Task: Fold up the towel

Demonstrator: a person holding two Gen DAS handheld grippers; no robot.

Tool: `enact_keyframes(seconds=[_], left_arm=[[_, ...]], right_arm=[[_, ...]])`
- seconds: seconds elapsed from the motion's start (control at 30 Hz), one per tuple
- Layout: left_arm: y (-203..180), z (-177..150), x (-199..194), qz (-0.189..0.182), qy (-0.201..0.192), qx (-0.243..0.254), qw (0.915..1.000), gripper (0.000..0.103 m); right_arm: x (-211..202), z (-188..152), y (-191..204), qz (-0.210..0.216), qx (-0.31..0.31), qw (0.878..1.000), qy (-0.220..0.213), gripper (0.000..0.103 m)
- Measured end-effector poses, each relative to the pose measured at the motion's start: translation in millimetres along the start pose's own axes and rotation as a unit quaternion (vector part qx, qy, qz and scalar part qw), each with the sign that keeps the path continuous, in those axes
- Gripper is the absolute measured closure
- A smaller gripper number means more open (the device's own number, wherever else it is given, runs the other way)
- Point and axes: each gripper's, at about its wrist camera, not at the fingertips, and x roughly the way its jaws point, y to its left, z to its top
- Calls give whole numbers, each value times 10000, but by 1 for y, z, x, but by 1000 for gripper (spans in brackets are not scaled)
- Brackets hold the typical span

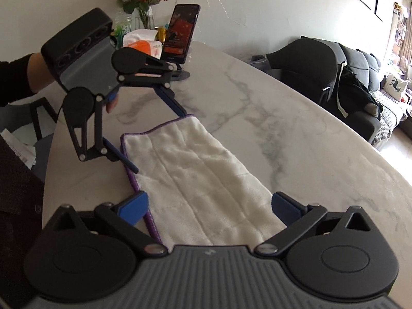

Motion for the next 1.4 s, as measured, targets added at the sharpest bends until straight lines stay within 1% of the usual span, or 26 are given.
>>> enact_keyframes(seconds=[0.03,0.13,0.17,0.2,0.27,0.33,0.37,0.47,0.53,0.6,0.63,0.67,0.7,0.73,0.77,0.8,0.9,1.03,1.07,1.1,1.3,1.4], left_arm=[[5,0,4,-71,-47,-45,10000,10],[21,0,15,-357,-530,-162,9978,10],[25,2,21,-339,-595,-192,9975,10],[30,4,26,-322,-659,-221,9971,9],[34,6,36,-375,-694,-228,9966,9],[37,6,42,-518,-878,-144,9947,9],[37,5,44,-645,-924,-71,9936,9],[33,3,53,-833,-879,246,9923,9],[27,1,56,-815,-827,386,9925,9],[26,-1,60,-873,-902,333,9915,9],[26,-2,62,-905,-938,305,9910,8],[28,-2,66,-1018,-925,246,9902,7],[30,-2,70,-1130,-912,186,9892,3],[33,-3,72,-1223,-865,99,9887,1],[35,-4,72,-1249,-853,62,9885,1],[37,-4,75,-1290,-871,6,9878,1],[38,-9,75,-1345,-929,-200,9863,1],[41,-15,82,-1414,-1030,-401,9838,1],[41,-14,82,-1423,-1034,-388,9836,1],[44,-11,71,-1444,-1029,-393,9834,1],[48,-17,65,-1508,-1040,-302,9826,1],[42,-35,49,-1518,-1035,-329,9824,1]], right_arm=[[4,3,-1,130,-55,9999,-2,0],[17,13,-3,509,-232,9984,-8,0],[22,16,-4,635,-291,9976,-10,0],[25,19,-1,596,-450,9972,-31,0],[33,23,3,736,-797,9941,82,0],[39,23,4,790,-1040,9912,221,0],[47,25,5,939,-1178,9877,417,0],[72,28,-6,1591,-829,9771,1140,0],[70,30,-8,1495,-781,9822,830,0],[69,32,-6,1301,-893,9854,632,0],[69,31,-4,1331,-971,9844,616,0],[70,30,-1,1352,-1049,9832,634,0],[71,28,1,1371,-1127,9819,656,0],[74,27,4,1369,-1193,9806,740,0],[76,24,9,1323,-1416,9785,703,0],[75,22,11,1379,-1546,9764,611,0],[74,18,2,1542,-1511,9755,430,0],[65,6,-3,1605,-1461,9761,100,0],[63,4,-5,1630,-1456,9758,37,0],[61,1,-6,1655,-1450,9755,-26,0],[47,-7,-15,1598,-1379,9775,-12,0],[39,-18,-24,1600,-1351,9778,-72,0]])
